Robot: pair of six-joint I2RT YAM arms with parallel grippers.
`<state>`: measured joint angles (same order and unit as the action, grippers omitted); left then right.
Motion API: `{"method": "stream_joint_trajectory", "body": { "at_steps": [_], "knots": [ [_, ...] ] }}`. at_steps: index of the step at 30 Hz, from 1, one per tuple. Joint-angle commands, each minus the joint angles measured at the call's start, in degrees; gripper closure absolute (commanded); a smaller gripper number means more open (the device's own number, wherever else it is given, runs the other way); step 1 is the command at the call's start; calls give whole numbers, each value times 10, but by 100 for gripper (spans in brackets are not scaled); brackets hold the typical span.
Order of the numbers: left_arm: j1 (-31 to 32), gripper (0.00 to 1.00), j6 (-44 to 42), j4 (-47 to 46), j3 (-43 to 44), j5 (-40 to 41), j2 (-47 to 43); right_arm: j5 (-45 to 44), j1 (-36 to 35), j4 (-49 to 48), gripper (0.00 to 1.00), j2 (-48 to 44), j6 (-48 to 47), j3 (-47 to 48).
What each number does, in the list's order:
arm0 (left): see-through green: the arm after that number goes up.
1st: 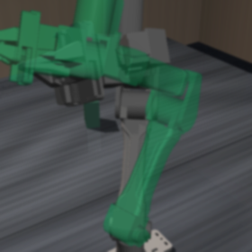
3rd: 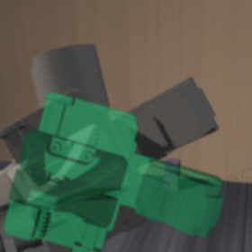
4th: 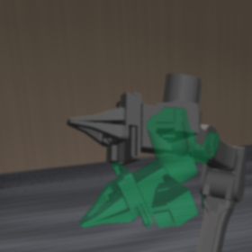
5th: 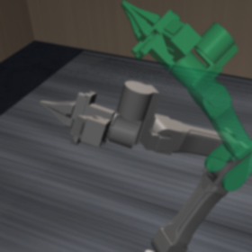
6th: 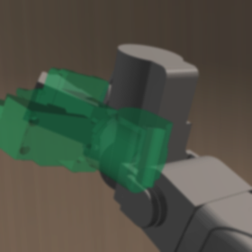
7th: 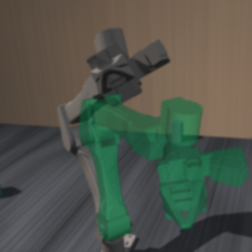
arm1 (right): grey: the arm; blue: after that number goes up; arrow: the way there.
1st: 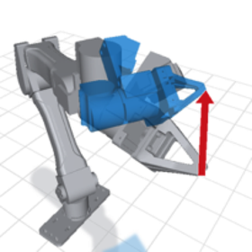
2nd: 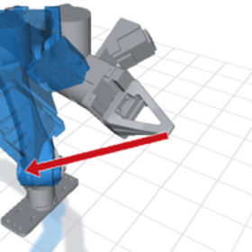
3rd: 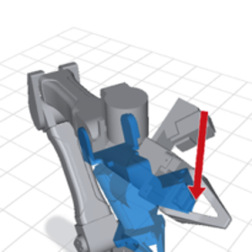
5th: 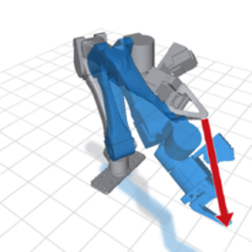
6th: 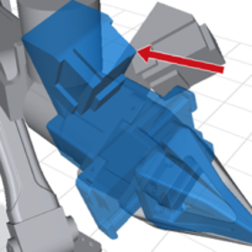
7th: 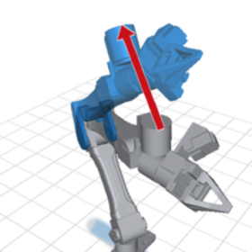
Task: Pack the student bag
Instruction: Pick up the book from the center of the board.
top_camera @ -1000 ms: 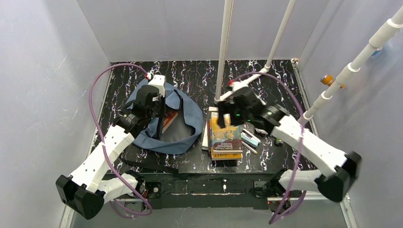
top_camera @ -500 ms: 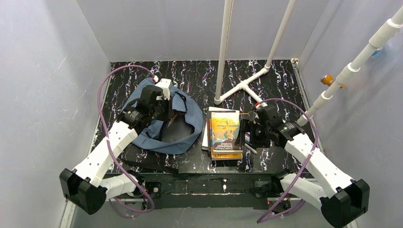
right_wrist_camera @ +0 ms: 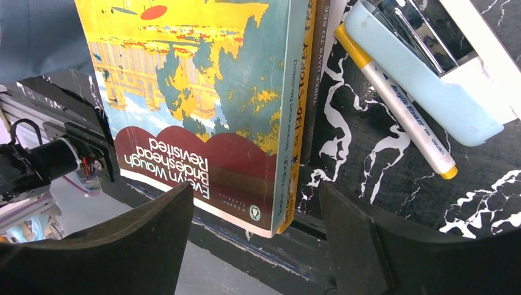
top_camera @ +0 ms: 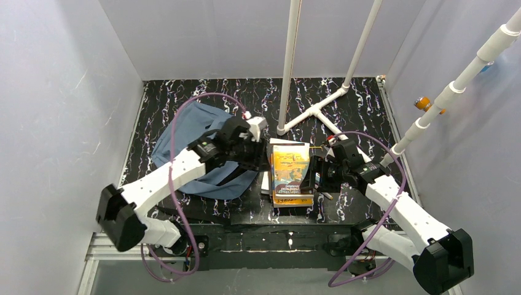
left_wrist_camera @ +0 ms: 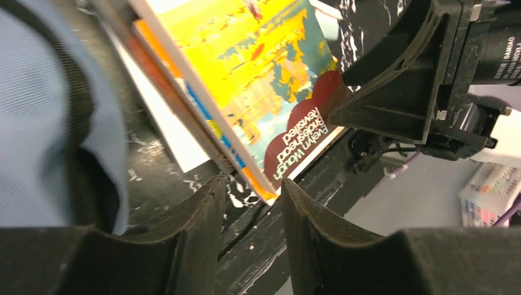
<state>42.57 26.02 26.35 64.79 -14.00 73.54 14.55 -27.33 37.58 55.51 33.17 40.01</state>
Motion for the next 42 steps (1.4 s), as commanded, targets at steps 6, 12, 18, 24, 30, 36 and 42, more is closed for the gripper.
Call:
{"method": "stream_joint_trajectory", "body": {
  "at_steps": [6, 12, 18, 24, 30, 36, 42],
  "knots": [
    [55, 69, 41, -53, 35, -64, 141, 28, 5, -51, 21, -16, 14, -26],
    [60, 78, 37, -52, 28, -49, 186, 54, 6, -70, 23, -15, 25, -34],
    [60, 84, 45, -51, 7, -44, 200, 78, 6, -82, 27, -15, 40, -36],
    [61, 86, 52, -59, -2, -55, 215, 104, 6, -107, 32, -41, 100, -12],
    [61, 87, 75, -90, -11, -79, 230, 104, 6, -175, 32, -72, 189, -26],
    [64, 88, 103, -118, -18, -104, 236, 73, 7, -278, 33, -132, 298, -115],
    [71, 88, 116, -129, -24, -113, 239, 2, 7, -342, 35, -180, 398, -169]
  ]
}}
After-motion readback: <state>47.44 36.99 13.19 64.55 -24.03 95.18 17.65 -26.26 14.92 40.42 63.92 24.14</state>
